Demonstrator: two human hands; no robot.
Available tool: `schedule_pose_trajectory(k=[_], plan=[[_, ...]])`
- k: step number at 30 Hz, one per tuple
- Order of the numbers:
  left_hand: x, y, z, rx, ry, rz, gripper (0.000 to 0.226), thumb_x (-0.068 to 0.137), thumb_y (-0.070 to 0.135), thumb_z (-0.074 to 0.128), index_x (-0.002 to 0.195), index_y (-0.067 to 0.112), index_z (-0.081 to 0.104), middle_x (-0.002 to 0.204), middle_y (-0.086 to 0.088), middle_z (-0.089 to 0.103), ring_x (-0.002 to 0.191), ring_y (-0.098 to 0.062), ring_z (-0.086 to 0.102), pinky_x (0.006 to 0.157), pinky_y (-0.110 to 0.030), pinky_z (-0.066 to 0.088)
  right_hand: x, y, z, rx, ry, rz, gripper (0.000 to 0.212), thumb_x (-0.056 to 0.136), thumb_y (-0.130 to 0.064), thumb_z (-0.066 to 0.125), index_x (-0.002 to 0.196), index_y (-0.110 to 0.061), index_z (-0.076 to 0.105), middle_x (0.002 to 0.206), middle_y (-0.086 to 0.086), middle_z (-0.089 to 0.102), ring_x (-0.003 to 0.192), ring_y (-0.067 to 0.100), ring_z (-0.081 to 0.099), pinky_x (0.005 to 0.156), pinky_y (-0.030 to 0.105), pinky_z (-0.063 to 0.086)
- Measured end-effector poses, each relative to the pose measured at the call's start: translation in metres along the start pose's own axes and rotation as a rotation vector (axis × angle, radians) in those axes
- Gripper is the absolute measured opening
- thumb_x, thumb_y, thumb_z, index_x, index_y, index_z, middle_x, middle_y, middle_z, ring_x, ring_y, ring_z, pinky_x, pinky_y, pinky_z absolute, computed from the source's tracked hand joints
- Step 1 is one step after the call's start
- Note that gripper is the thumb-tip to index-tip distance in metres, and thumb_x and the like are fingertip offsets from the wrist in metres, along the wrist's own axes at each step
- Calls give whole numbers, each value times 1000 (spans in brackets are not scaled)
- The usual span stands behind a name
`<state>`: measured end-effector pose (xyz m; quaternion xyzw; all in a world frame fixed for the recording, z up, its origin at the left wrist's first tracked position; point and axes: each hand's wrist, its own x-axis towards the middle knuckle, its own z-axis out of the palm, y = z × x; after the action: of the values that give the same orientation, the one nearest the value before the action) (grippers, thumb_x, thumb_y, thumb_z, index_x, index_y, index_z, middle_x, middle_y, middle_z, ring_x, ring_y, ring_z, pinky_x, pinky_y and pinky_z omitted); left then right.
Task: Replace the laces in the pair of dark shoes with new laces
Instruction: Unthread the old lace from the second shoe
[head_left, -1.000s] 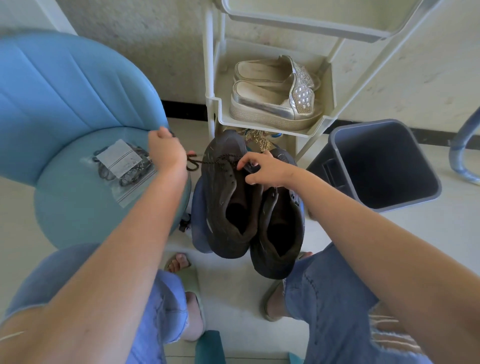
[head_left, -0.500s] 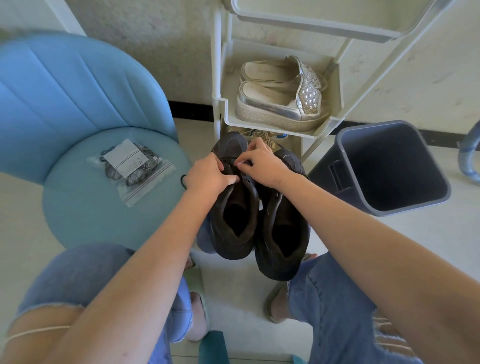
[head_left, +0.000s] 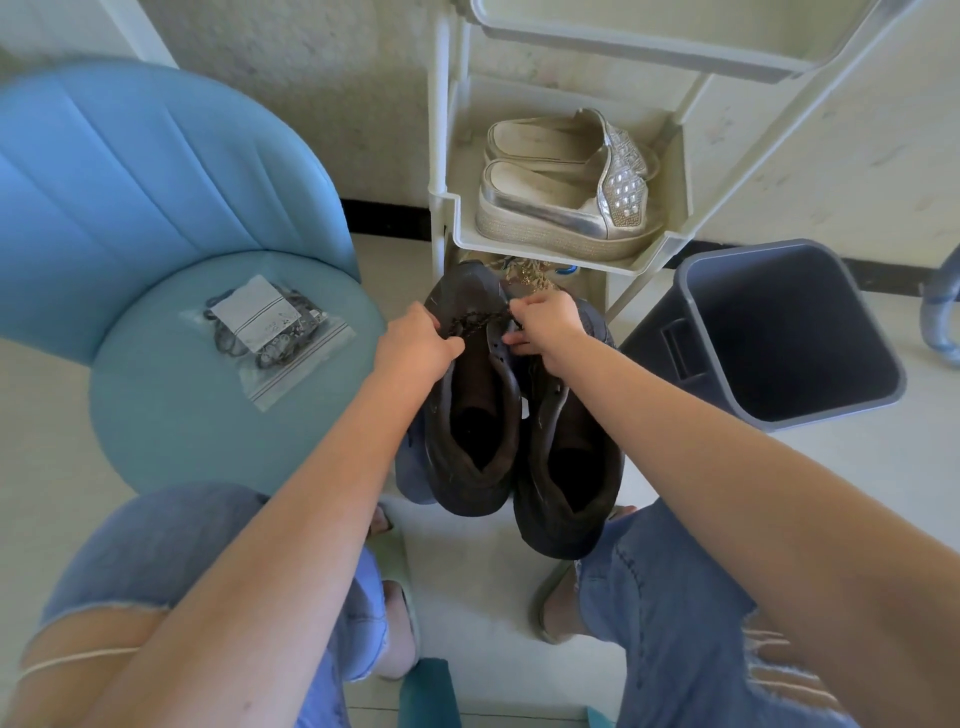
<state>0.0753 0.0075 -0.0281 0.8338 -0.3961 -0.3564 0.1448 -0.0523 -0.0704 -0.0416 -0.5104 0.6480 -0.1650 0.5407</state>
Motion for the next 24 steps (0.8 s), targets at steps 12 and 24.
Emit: schedule_pose_trajectory(k=[12, 24], plan=[[-6, 5, -2, 87, -7, 63, 25, 89, 24, 58, 105, 8, 67, 112, -15, 65, 103, -31, 59, 84, -34, 45, -5, 0, 13, -816, -85, -634, 10, 85, -29, 68, 89, -21, 72, 123, -2, 44, 118, 23, 28, 97, 30, 21], [-4, 7, -2, 188, -46, 58, 35, 94, 28, 52, 124, 12, 58, 124, -12, 59, 114, -30, 54, 87, -32, 41, -6, -19, -15, -508, 75, -497, 33, 86, -19, 55, 118, -26, 60, 135, 5, 37, 129, 27, 22, 105, 35, 19]])
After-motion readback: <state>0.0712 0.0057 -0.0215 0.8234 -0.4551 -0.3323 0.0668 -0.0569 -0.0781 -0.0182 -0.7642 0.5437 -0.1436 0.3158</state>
